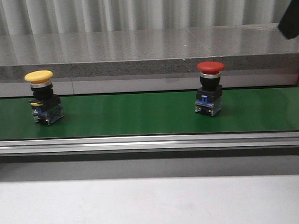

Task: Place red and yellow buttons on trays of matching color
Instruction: 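Grasp the red button on the belt with the right gripper and lift it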

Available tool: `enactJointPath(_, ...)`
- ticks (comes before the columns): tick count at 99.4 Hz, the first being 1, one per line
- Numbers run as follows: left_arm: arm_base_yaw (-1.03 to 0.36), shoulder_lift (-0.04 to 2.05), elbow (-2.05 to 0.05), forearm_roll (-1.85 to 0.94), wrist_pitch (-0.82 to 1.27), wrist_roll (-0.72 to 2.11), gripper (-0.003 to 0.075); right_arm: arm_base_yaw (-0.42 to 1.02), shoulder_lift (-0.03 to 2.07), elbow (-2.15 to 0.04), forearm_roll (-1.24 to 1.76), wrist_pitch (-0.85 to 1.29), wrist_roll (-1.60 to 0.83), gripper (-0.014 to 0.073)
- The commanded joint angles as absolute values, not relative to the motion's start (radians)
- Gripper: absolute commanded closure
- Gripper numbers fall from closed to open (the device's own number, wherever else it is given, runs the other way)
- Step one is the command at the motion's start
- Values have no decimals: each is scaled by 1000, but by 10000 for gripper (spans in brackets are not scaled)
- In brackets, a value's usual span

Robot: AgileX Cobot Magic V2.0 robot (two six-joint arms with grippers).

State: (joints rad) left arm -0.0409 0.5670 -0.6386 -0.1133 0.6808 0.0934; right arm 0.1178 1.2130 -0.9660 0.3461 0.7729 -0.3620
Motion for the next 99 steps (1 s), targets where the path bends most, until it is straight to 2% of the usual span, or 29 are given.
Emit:
enactJointPath(1,-50,567,-666,-130,610,95,739,145,1258,-1034,373,712,-375,17)
enactJointPath(56,-50,567,-666,-130,610,95,739,191,1553,-1176,361,621,-407,23)
enactJointPath(65,-50,567,-666,-130,612,95,739,190,1580,-1176,338,621,-407,116)
enactJointPath(77,-50,567,-666,-130,613,95,739,190,1580,-1181,335,643,-407,344)
enactJointPath(78,-50,567,-666,-130,613,95,739,189,1578,-1186,335,649,-407,386)
enactJointPath(85,-50,567,-666,-130,613,95,739,183,1566,-1210,335,687,-407,485)
enactJointPath(92,-50,567,-666,-130,613,95,739,162,1549,-1254,330,738,-407,532)
enactJointPath(99,-50,567,-666,-130,613,95,739,120,1534,-1311,328,797,-405,531)
